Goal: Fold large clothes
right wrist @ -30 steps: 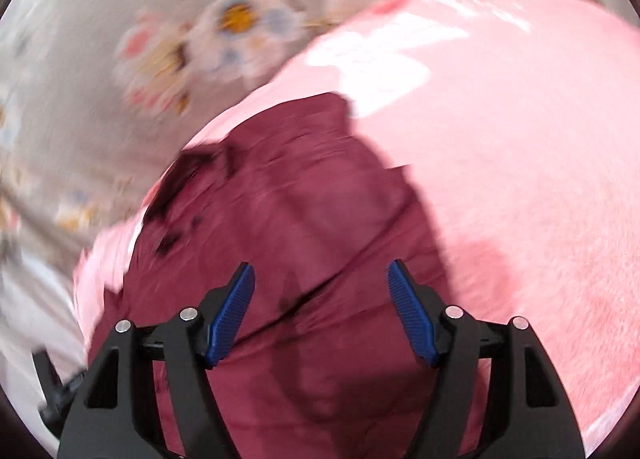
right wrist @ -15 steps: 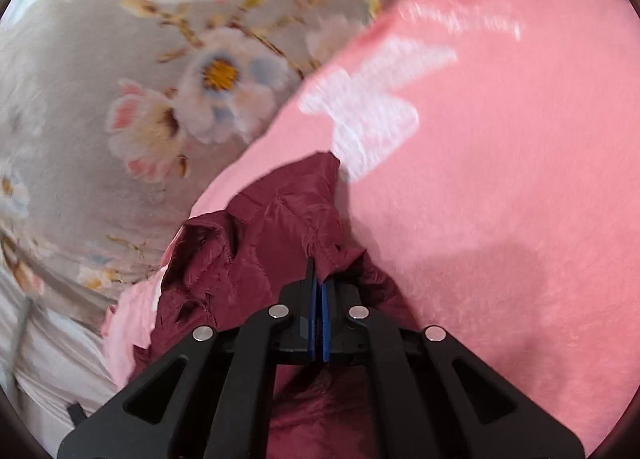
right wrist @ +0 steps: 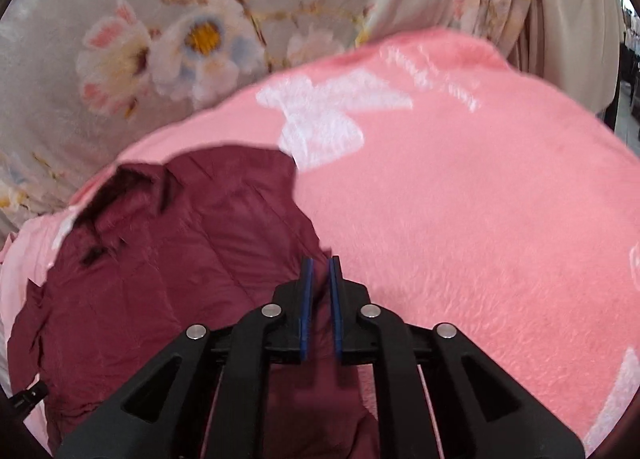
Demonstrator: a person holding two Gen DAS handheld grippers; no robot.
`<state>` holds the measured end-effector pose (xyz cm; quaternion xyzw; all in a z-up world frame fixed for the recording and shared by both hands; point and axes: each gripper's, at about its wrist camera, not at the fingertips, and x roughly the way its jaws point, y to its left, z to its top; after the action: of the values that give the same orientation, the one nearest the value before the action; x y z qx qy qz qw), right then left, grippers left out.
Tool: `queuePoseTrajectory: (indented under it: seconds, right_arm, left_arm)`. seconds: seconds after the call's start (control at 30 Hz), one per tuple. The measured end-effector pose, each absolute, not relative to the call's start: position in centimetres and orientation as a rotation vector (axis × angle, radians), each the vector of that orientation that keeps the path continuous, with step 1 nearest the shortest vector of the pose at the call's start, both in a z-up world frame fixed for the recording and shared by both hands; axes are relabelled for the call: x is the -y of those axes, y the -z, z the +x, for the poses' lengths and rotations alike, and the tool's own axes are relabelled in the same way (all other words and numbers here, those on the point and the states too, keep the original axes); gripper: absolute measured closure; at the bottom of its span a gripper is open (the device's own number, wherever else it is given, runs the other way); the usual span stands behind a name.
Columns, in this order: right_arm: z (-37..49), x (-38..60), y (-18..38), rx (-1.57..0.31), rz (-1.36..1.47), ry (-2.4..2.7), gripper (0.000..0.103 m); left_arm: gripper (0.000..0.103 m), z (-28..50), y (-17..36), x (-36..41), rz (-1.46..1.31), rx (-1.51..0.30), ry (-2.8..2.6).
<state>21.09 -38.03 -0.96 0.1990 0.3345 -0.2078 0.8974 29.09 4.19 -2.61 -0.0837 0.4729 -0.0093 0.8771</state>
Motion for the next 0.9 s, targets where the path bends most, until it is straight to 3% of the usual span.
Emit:
queuePoseTrajectory:
  seconds: [0.13, 0.23, 0.43, 0.9]
  right_arm:
    - [24.1, 32.9, -0.5, -0.720, 0.351, 0.242, 0.094]
    - [26.6, 28.6, 1.5, -0.798, 0.268, 0.161, 0.094]
    - [27.9, 23.5, 6.4, -0.901, 0.142, 0.139, 0.076]
    - [27.6, 22.3, 8.5, -0.871, 0.071, 0.178, 0.075]
  left_arm:
    - [0.095, 30.4, 0.3, -2.3, -0.152, -0.938, 0.050]
    - [0.094, 31.7, 1.2, 1.2, -0.098, -0.957, 0.079]
    - [0.093, 32.3, 6.3, 5.2, 0.032, -1.010, 0.065]
    - [0.093, 30.5, 7.8, 7.0, 0.165, -0.869, -0.004]
